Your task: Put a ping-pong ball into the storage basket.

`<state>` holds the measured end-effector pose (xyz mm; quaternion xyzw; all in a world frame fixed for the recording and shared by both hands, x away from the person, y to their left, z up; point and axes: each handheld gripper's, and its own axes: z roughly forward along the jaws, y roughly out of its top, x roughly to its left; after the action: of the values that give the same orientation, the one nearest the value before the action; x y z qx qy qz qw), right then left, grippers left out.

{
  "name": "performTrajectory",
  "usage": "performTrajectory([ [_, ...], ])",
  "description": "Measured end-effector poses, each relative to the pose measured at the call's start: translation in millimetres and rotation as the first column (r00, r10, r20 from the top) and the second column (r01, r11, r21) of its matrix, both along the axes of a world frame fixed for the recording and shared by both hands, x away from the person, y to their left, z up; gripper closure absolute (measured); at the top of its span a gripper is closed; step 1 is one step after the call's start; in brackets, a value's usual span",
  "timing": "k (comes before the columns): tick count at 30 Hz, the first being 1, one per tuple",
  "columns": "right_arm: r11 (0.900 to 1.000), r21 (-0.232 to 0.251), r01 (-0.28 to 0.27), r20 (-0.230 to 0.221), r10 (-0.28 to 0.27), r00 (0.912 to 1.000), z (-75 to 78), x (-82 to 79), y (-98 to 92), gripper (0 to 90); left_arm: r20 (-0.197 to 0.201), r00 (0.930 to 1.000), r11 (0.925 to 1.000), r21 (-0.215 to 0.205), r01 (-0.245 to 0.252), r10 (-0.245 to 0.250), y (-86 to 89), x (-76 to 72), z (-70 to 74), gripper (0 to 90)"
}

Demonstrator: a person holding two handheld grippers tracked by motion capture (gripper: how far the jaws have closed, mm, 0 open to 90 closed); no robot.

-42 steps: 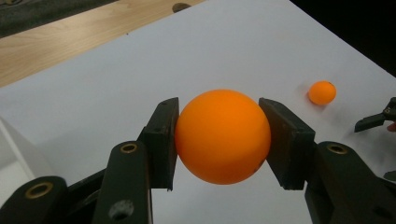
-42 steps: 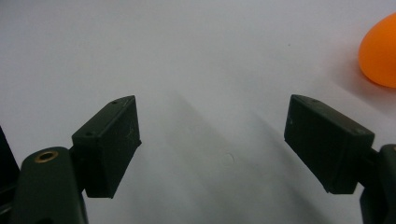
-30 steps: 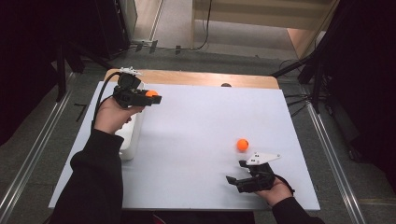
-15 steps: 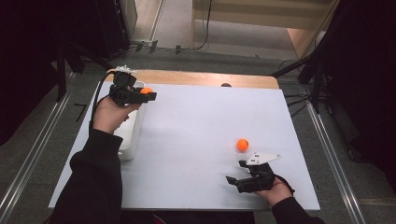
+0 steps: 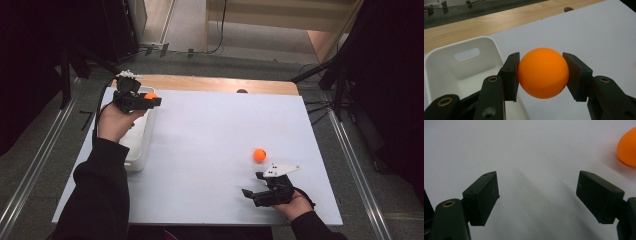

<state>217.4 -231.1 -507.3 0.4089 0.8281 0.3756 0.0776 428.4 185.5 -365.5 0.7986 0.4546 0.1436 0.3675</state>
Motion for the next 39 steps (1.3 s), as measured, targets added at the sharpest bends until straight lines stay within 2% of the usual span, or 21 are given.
performTrajectory([
  [5,1.000,-0.001,-0.002,0.001,0.002,1.0000,0.0,-0.1,-0.1,16.8,0.004,0.9999,0.9999,-0.009,-0.013,0.013,3.8,1.5,-0.9,50.8],
  [9,1.000,0.001,-0.002,0.000,0.002,1.0000,-0.2,0.1,0.0,16.7,0.004,0.9997,0.9997,0.004,-0.023,0.023,6.7,2.7,-1.9,50.8],
  [14,1.000,0.001,-0.002,-0.003,0.002,1.0000,-0.2,-0.1,0.5,16.8,0.023,0.9986,0.9989,-0.005,-0.047,0.048,11.7,3.8,-2.8,50.7],
  [27,1.000,0.002,-0.002,-0.003,0.002,1.0000,-0.3,0.0,0.6,16.8,0.014,0.9942,0.9940,0.021,-0.107,0.107,27.2,9.8,-10.2,50.7],
  [39,1.000,0.001,-0.003,-0.003,0.003,1.0000,-0.5,0.1,0.6,16.8,0.014,0.9892,0.9889,0.027,-0.146,0.146,31.4,13.3,-17.4,50.7],
])
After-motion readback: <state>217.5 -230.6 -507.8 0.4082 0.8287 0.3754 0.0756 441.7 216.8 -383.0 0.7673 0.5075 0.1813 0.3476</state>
